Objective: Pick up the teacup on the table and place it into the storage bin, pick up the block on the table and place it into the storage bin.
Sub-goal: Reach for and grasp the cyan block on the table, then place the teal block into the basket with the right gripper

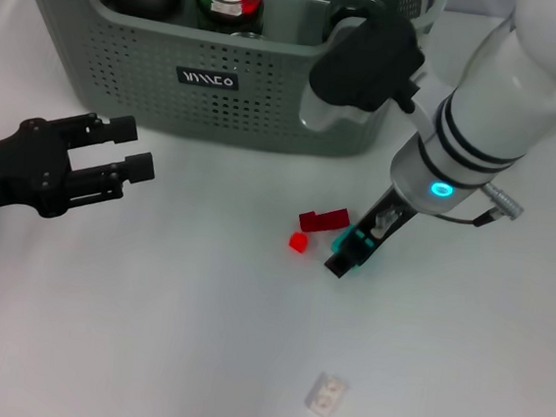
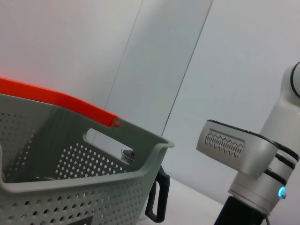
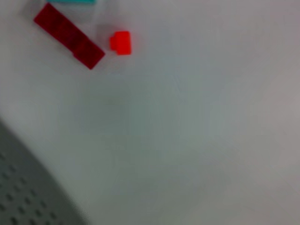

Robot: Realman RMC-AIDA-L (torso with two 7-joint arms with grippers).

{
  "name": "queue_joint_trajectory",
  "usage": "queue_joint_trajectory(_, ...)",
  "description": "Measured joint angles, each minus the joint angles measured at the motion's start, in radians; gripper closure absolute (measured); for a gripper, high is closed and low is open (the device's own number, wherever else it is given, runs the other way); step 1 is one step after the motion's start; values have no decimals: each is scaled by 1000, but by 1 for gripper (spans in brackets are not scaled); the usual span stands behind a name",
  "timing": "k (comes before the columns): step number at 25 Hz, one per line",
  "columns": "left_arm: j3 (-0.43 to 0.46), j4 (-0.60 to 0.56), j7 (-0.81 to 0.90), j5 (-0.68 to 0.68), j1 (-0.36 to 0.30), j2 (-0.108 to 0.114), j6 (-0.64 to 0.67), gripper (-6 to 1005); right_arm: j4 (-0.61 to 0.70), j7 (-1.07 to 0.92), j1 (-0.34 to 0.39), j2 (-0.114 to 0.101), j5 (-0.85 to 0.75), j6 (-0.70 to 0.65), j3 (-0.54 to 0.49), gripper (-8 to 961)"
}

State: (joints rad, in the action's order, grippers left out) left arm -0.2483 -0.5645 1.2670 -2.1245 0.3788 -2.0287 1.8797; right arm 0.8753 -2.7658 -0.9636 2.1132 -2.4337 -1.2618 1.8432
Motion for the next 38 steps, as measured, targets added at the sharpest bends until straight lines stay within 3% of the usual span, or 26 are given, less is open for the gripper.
queue_joint_trajectory(25,7,12,0,0,0,-1,-2,355,-23,-2,-5,1,5,28,40,419)
queue_joint_trajectory(30,7,12,0,0,0,1,-3,355,-8,-10,2,-2,5,15,37,528)
queue_joint_trajectory(34,7,12,0,0,-1,1,-4,355,145,10,55,-12,10,-74,-42,529)
queue_joint_trajectory(38,12,12,0,0,-8,1,-4,355,349,131,158,-14,58,-215,-250,529)
